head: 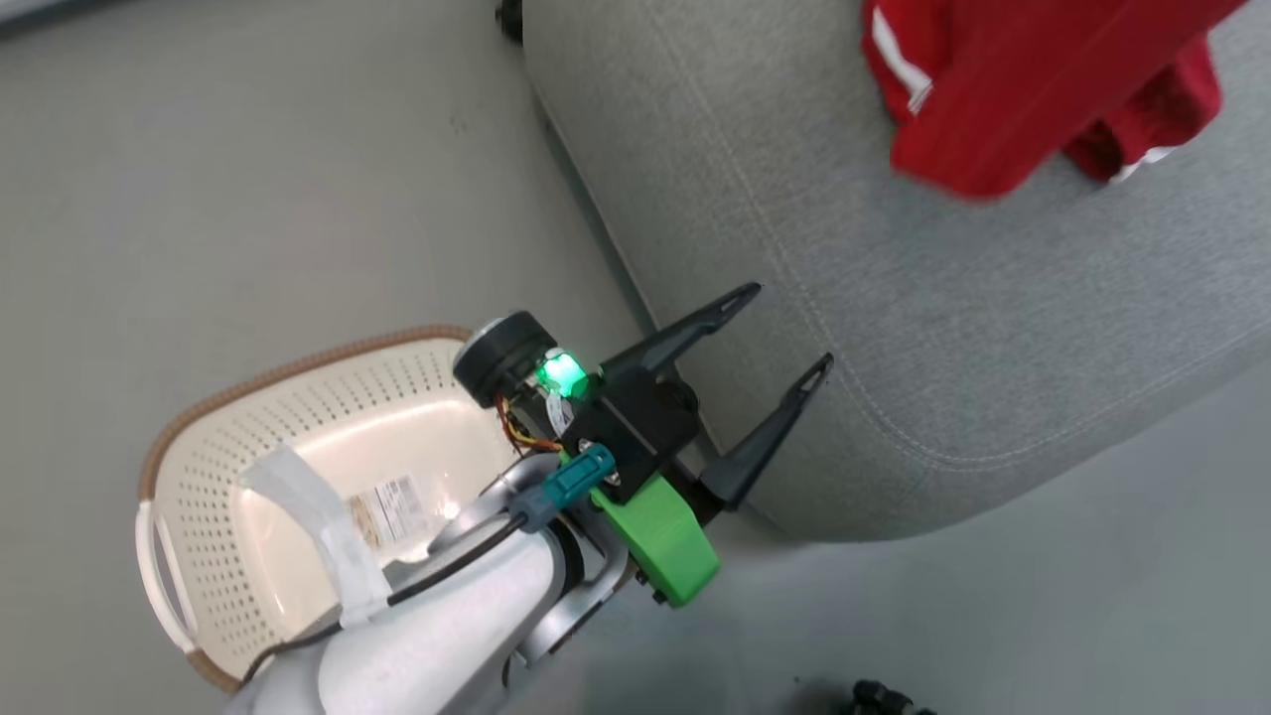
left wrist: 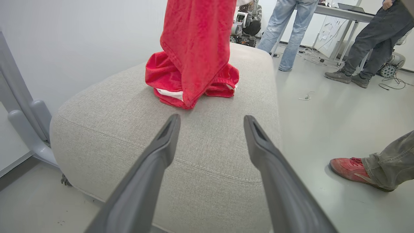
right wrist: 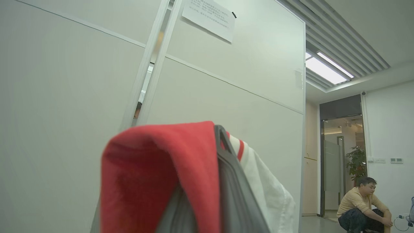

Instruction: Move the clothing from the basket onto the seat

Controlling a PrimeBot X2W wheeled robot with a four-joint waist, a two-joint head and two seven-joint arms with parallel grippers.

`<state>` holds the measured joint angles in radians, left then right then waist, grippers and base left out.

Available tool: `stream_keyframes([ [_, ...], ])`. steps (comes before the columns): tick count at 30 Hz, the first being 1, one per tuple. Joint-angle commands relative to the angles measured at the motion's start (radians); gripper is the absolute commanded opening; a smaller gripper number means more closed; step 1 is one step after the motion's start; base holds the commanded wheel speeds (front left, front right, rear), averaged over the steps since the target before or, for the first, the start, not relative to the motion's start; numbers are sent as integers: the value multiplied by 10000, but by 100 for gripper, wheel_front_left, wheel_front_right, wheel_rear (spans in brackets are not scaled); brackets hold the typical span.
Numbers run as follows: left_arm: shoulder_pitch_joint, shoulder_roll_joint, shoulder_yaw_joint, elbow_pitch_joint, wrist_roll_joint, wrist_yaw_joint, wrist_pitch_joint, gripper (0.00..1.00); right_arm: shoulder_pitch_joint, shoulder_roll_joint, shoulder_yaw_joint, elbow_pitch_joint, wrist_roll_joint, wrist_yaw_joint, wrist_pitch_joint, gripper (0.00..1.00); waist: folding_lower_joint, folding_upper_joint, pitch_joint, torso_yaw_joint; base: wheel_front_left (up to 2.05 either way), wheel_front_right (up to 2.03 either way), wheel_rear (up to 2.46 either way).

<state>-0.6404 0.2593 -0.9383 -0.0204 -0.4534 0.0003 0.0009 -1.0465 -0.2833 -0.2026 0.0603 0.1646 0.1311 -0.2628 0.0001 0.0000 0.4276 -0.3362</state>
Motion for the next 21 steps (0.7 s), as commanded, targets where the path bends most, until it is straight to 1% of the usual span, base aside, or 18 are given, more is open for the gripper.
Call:
stream_keyframes([
  [1, -302, 130, 49, -71, 101, -28, 54, 100, -518, -211, -162, 287, 26, -5, -32, 0, -1, 0, 1619, 427, 0, 0, 0],
  [3, -484, 183, 58, -196, 179, -59, 117, 100, -1159, -697, -419, 764, -100, -5, -30, 0, -1, 0, 1981, 543, 0, 0, 0],
  [5, -664, 221, 57, -237, 258, -101, 131, 100, -1581, -1029, -594, 1168, -246, -5, -30, 0, -1, 0, 2249, 660, 0, 0, 0],
  [7, -776, 227, 72, -245, 316, -96, 123, 100, -1723, -1194, -693, 1655, -347, -5, -30, 0, -1, 0, 2448, 749, 0, 0, 0],
  [10, -891, 219, 103, -255, 367, -70, 77, 100, -1402, -1350, -598, 2369, -553, -7, -30, 0, -1, 0, 2649, 849, 0, 0, 0],
  [15, -819, 301, 90, -204, 333, -19, 72, 100, -571, -923, -754, 3771, -614, -7, -30, 0, -1, 0, 2806, 883, 0, 0, 0],
  [19, -742, 324, 67, -180, 278, 2, 63, 100, 224, -529, -576, 4490, -717, -7, -32, 0, -1, 0, 2827, 893, 0, 0, 0],
  [21, -714, 325, 65, -157, 258, 27, 37, 100, 567, -330, -711, 4749, -663, -8, -32, 0, -1, 0, 2792, 882, 0, 0, 0],
])
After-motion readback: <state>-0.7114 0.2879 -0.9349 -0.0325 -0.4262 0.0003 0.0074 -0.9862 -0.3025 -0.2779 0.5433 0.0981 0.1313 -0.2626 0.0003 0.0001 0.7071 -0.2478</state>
